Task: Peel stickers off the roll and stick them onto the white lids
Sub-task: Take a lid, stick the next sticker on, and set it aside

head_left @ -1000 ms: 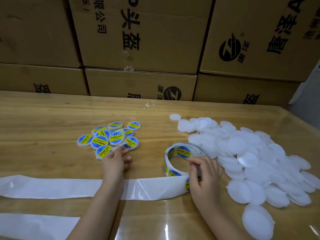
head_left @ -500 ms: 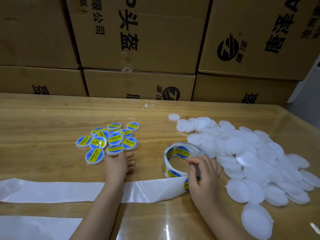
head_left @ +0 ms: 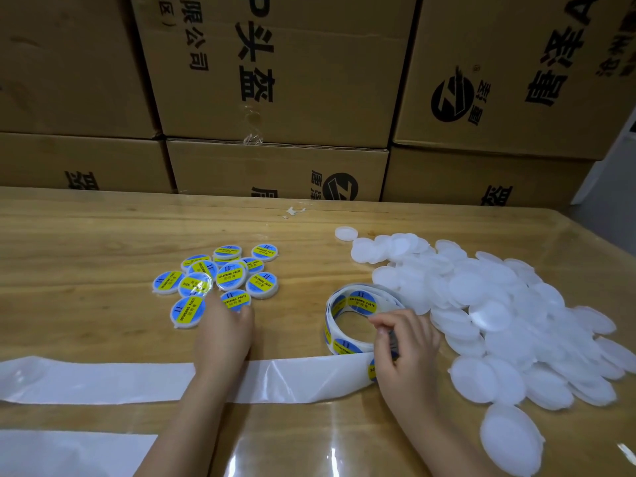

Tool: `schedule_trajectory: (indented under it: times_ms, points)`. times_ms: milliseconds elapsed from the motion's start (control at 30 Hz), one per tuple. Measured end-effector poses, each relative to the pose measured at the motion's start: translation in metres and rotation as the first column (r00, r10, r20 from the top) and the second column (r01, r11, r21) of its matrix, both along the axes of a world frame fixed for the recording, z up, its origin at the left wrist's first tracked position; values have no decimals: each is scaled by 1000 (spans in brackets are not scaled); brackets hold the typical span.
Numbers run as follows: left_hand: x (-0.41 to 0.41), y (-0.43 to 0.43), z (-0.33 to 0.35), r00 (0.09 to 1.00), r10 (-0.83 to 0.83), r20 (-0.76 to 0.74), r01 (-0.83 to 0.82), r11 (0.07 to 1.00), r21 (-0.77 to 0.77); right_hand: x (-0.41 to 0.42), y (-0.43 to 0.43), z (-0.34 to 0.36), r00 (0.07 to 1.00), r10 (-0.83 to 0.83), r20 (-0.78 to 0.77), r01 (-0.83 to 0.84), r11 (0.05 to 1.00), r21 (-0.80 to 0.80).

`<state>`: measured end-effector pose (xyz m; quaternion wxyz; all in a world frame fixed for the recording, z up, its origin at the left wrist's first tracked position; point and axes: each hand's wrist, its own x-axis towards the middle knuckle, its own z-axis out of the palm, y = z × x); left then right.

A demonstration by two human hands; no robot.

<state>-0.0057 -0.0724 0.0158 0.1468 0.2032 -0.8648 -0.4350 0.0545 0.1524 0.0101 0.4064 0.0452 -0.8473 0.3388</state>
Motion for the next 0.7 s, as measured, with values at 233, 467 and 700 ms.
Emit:
schedule_trajectory:
  times_ms: [233, 467, 700]
  points:
    - [7, 15, -10, 985, -61, 161, 155, 726, -670, -1, 1, -1, 1000, -7, -9, 7, 1000, -14]
    - [2, 14, -20, 974, -74, 212, 200, 715, -669, -3, 4, -2, 999, -32, 19, 34, 997, -70]
    - [6, 38, -1, 914, -255, -315, 279, 960, 33, -8, 15, 2, 994, -107, 35, 112, 947, -303]
